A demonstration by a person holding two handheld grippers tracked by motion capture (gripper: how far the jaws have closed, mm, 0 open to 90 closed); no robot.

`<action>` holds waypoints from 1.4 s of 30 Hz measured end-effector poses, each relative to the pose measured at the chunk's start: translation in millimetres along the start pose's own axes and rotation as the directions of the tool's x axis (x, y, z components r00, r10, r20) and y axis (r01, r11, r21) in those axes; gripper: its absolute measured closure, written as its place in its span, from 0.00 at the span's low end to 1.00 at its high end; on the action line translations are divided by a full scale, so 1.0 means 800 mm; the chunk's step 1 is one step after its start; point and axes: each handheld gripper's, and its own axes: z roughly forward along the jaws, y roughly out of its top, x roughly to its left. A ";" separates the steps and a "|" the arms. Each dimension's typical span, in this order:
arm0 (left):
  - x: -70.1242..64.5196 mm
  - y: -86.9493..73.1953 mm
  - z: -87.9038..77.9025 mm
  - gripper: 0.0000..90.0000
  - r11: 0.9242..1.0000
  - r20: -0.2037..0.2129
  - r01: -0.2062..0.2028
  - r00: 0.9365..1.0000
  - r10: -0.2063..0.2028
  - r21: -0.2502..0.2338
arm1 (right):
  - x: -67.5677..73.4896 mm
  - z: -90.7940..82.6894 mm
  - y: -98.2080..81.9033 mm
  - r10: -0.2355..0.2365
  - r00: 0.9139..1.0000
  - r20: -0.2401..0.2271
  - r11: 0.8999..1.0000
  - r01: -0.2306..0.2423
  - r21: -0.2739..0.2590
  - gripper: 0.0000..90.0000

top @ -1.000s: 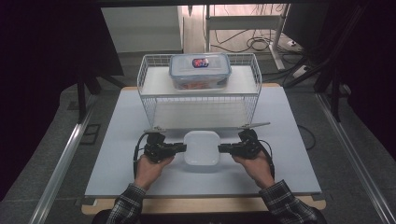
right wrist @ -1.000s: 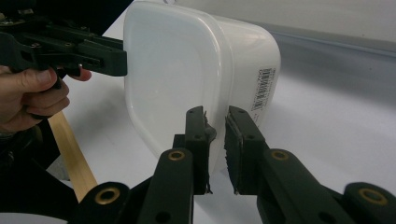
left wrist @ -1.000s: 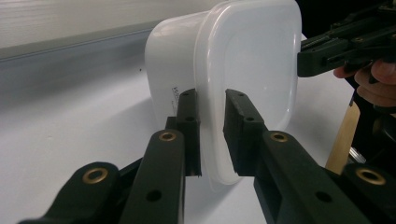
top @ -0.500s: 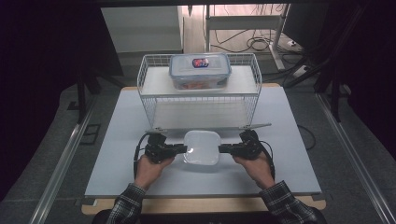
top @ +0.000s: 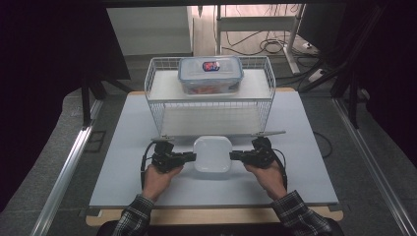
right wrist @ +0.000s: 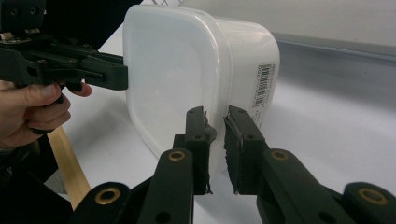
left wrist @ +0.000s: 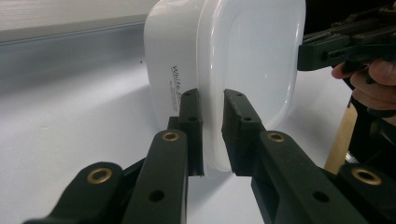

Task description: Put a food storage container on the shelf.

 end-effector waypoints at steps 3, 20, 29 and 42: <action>-0.002 0.004 -0.002 0.88 1.000 0.004 -0.003 1.000 0.003 -0.003 | -0.001 -0.003 0.003 0.000 1.000 -0.012 1.000 0.000 -0.016 0.89; -0.035 0.048 -0.047 0.88 0.984 -0.051 -0.123 0.992 0.118 -0.125 | 0.030 -0.036 0.049 -0.124 0.992 -0.014 0.983 0.121 -0.140 0.89; -0.060 0.079 -0.075 0.88 0.953 -0.096 -0.219 0.975 0.203 -0.209 | 0.056 -0.064 0.080 -0.225 0.974 0.021 0.944 0.223 -0.242 0.89; -0.074 0.109 -0.096 0.88 0.921 -0.127 -0.277 0.960 0.251 -0.274 | 0.078 -0.085 0.114 -0.296 0.953 0.064 0.896 0.300 -0.326 0.89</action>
